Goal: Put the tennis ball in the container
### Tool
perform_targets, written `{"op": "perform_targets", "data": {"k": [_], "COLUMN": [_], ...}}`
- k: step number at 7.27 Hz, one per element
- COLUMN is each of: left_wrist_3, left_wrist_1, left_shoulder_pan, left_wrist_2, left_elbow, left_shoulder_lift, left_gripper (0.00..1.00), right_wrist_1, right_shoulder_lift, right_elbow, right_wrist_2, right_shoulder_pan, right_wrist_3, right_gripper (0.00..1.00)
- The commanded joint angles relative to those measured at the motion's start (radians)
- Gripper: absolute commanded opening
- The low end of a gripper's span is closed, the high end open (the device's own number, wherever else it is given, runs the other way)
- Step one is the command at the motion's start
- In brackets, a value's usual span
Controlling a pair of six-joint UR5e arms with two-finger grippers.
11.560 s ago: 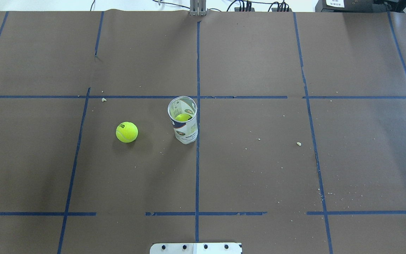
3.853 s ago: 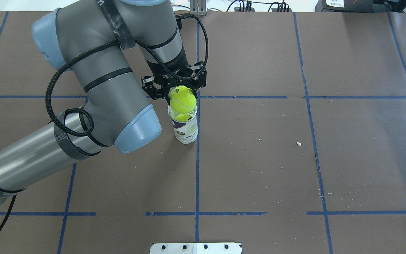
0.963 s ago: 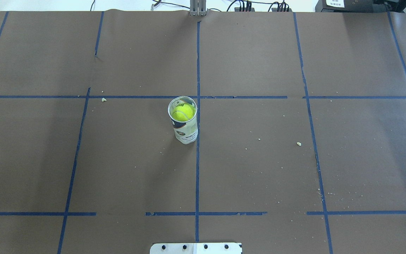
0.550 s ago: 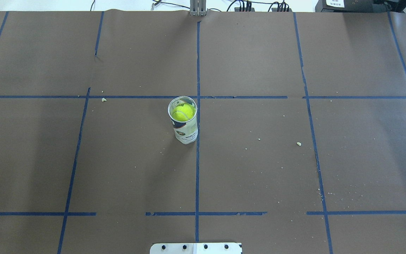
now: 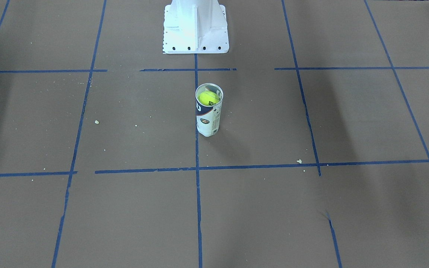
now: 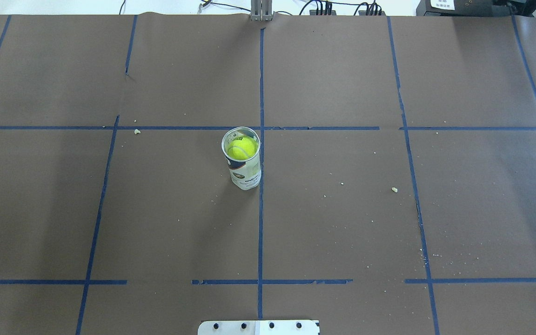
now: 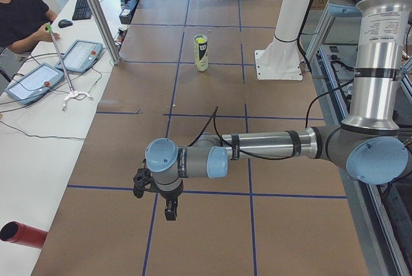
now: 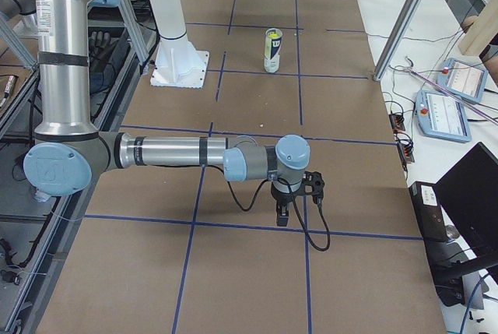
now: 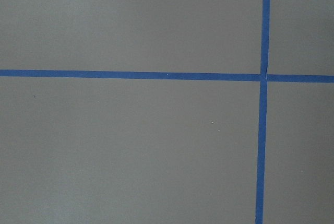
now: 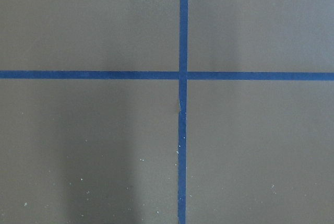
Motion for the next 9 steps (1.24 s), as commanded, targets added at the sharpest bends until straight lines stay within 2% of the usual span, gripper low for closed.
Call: {"op": "perform_targets", "data": {"k": [1,2,4,7,9], "left_wrist_3": [-0.002,-0.001,0.004,0.012,0.012], "left_wrist_1": [0.006,0.039,0.162,0.156,0.155], "left_shoulder_pan": [0.004,0.004,0.004,0.004,0.004], "left_wrist_2": [-0.004,-0.007,-0.008,-0.011,-0.076], "left_elbow": [-0.006,-0.017,-0.132,-0.131,-0.125], "left_shoulder_lift": [0.011,0.01,0.011,0.011,0.014], "left_gripper": [1.0,1.0,1.0,1.0,1.0], "right_wrist_1": [0.0,0.0,0.0,0.0,0.0], "right_shoulder_lift": [0.0,0.0,0.0,0.0,0.0], "right_elbow": [0.0,0.0,0.0,0.0,0.0], "right_wrist_2": [0.0,0.0,0.0,0.0,0.0], "right_shoulder_pan": [0.0,0.0,0.0,0.0,0.0], "right_wrist_3": [0.0,0.0,0.0,0.0,0.0], "right_gripper": [1.0,1.0,1.0,1.0,1.0]}}
